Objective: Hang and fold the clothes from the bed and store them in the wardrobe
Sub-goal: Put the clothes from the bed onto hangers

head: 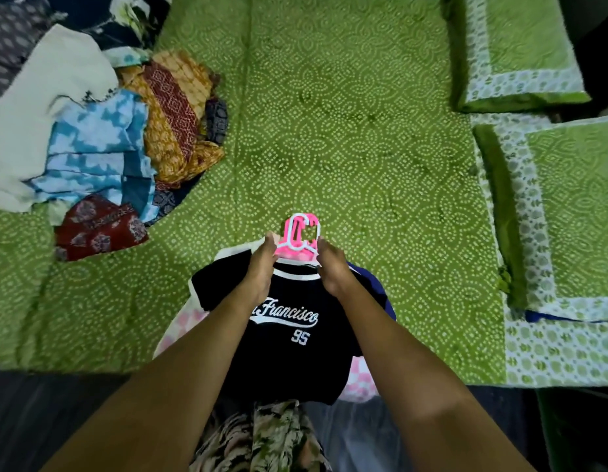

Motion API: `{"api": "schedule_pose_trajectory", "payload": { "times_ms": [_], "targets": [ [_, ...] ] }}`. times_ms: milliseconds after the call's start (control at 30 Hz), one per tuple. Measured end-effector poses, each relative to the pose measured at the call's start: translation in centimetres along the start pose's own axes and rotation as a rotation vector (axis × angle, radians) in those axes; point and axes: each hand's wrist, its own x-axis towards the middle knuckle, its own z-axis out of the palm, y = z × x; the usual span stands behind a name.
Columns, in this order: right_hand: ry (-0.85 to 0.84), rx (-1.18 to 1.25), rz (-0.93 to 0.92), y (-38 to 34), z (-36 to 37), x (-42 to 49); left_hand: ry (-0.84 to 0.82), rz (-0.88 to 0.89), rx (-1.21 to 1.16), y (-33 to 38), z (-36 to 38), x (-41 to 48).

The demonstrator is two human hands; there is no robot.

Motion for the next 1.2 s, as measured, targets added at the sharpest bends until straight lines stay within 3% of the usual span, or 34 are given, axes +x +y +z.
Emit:
{"api": "schedule_pose_trajectory", "payload": {
  "times_ms": [167,533,833,1200],
  "targets": [
    [-0.101,0.08,0.109,-1.3,2.7,-0.7,0.005,-0.048,-0.138,0.8,-1.8,0.6],
    [-0.252,-0.026,-0.069,-4.9,16.4,-7.3,0.141,0.119,-0.297,4.6,-14.6,-4.1],
    [-0.541,-0.133,-0.251,-2.8,42.6,-20.1,0.317,0.377,-0.354,8.2,-41.6,-15.0],
    [-0.809,-0.272,-0.275,0.3,70.4,-30.0,0.589,0.529,-0.458,9.4,-69.7,-22.0]
  ]
}}
